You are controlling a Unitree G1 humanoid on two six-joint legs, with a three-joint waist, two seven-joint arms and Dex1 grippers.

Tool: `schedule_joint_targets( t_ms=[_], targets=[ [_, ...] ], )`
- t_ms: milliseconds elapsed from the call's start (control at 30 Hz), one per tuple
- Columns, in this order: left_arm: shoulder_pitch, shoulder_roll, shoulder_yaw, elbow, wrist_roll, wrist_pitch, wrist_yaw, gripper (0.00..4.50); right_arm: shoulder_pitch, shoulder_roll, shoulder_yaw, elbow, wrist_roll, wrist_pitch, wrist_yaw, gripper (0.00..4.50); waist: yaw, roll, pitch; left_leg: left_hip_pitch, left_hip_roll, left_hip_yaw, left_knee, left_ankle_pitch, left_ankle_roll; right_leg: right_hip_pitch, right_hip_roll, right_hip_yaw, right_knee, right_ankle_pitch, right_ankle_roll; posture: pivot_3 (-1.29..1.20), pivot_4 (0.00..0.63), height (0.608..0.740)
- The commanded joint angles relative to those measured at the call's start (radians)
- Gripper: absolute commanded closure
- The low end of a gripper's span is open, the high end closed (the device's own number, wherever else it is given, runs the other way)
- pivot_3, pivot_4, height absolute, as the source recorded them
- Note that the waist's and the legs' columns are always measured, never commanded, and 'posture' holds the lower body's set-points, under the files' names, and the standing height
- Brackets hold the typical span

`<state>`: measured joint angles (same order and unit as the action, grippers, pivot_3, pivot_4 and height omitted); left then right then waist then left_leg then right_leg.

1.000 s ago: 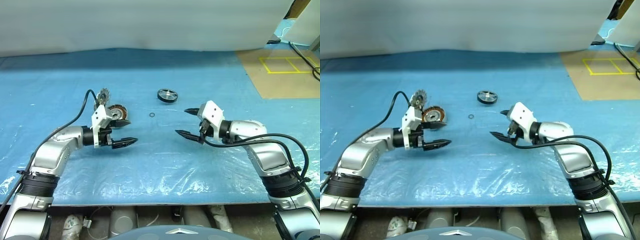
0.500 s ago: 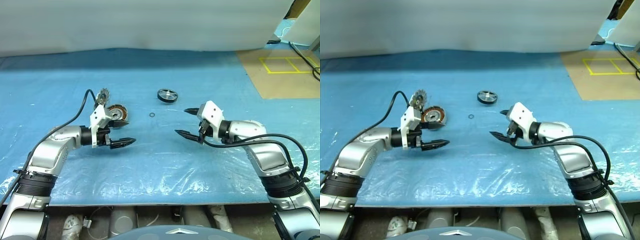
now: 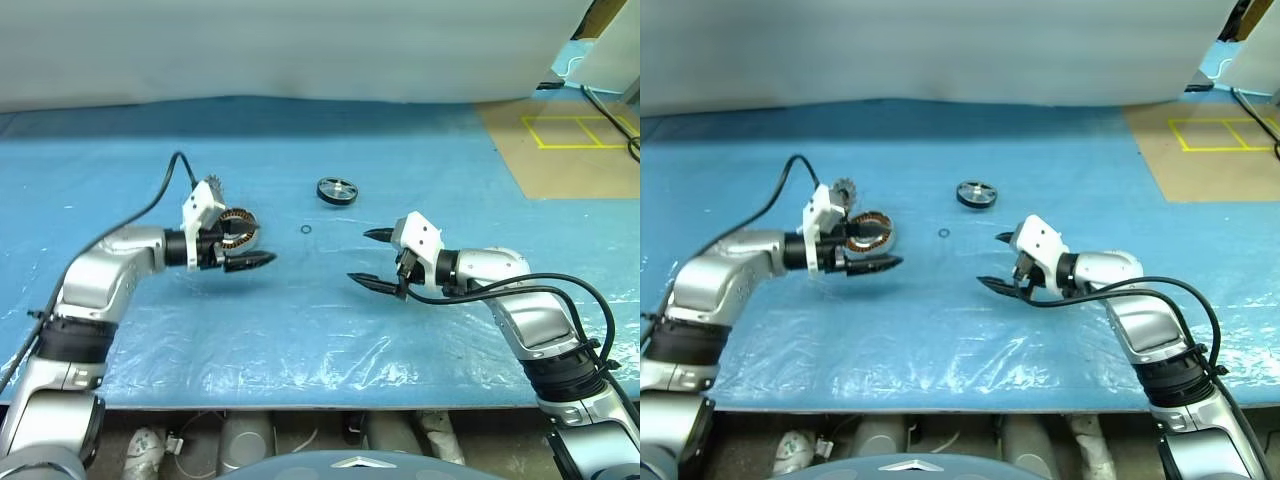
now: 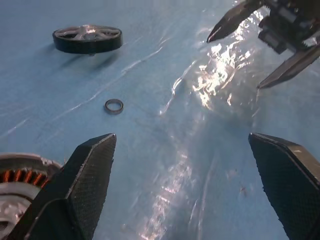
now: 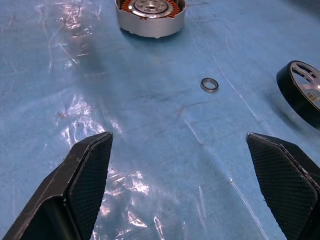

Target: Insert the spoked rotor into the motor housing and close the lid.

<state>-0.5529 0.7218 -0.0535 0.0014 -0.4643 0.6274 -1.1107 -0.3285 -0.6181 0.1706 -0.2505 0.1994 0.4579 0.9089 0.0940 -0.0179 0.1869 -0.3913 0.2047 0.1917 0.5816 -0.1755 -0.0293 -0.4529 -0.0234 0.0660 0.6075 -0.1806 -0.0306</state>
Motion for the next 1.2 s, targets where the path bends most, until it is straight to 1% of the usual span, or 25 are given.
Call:
schedule_joint_targets(
  t_ms=[33,167,233,333,467,567,733,1000,1200],
  targets=[
    [-0.074,0.051,-0.076,0.014,0.095,-0.047,-0.047,0.04,-0.012,-0.011,-0.007,-0.016,-0.005,-0.021,-0.001,0.0,-0.003,0.001,0.0,0.0,0.0,0.0,0.0,0.0,0.0,0.0,0.0,0.001,0.0,-0.001,0.001,0.0,0.15,0.74],
    [-0.182,0.05,-0.146,0.1,0.177,-0.087,-0.084,0.04,-0.02,0.001,0.0,-0.005,-0.017,-0.026,-0.013,0.0,-0.001,0.001,-0.001,0.0,0.0,0.0,0.0,0.001,-0.002,0.0,0.0,0.001,-0.001,-0.001,-0.001,0.0,0.15,0.74],
    [-0.225,0.061,-0.188,0.142,0.215,-0.109,-0.128,0.04,-0.015,0.009,0.003,-0.012,-0.019,-0.023,-0.023,0.0,0.0,0.001,-0.001,-0.001,0.0,0.0,0.0,0.001,-0.002,0.0,0.0,-0.001,0.0,-0.001,-0.003,0.0,0.15,0.74],
    [-0.27,0.083,-0.26,0.227,0.321,-0.211,-0.175,0.04,-0.001,0.013,0.006,-0.021,-0.024,-0.025,-0.031,0.0,0.0,0.001,-0.001,-0.002,0.0,-0.001,-0.001,0.001,-0.002,0.0,0.0,-0.003,0.0,-0.002,-0.004,0.0,0.15,0.74],
    [-0.34,0.067,-0.334,0.336,0.432,-0.231,-0.197,0.04,0.012,0.022,0.007,-0.02,-0.033,-0.027,-0.054,0.0,0.001,0.001,-0.001,-0.003,0.0,-0.004,-0.001,0.002,-0.002,0.0,0.0,-0.006,0.0,-0.003,-0.004,0.0,0.15,0.74],
    [-0.359,0.076,-0.38,0.368,0.497,-0.254,-0.237,0.04,0.022,0.029,0.007,-0.028,-0.036,-0.026,-0.07,0.0,0.002,0.001,-0.001,-0.004,0.0,-0.006,0.0,0.002,-0.003,0.0,-0.001,-0.008,0.0,-0.003,-0.005,0.0,0.15,0.74],
    [-0.363,0.093,-0.373,0.385,0.525,-0.273,-0.295,0.04,0.053,0.032,0.01,-0.041,-0.043,-0.03,-0.088,0.0,0.002,0.001,-0.001,-0.005,0.0,-0.012,0.0,0.002,-0.003,0.001,-0.001,-0.011,0.0,-0.004,-0.006,0.0,0.15,0.74],
    [-0.347,0.134,-0.366,0.381,0.562,-0.271,-0.353,0.04,0.054,0.042,0.019,-0.033,-0.05,-0.036,-0.105,0.0,0.001,0.001,-0.001,-0.005,0.0,-0.013,0.0,0.002,-0.003,0.002,-0.001,-0.013,0.001,-0.004,-0.007,0.0,0.15,0.74],
    [-0.311,0.118,-0.362,0.383,0.571,-0.263,-0.337,0.04,0.039,0.051,0.032,-0.015,-0.058,-0.047,-0.113,0.0,0.001,0.001,-0.001,-0.005,0.0,-0.013,0.0,0.002,-0.003,0.002,-0.001,-0.013,0.001,-0.004,-0.007,0.0,0.15,0.74]
  ],
)
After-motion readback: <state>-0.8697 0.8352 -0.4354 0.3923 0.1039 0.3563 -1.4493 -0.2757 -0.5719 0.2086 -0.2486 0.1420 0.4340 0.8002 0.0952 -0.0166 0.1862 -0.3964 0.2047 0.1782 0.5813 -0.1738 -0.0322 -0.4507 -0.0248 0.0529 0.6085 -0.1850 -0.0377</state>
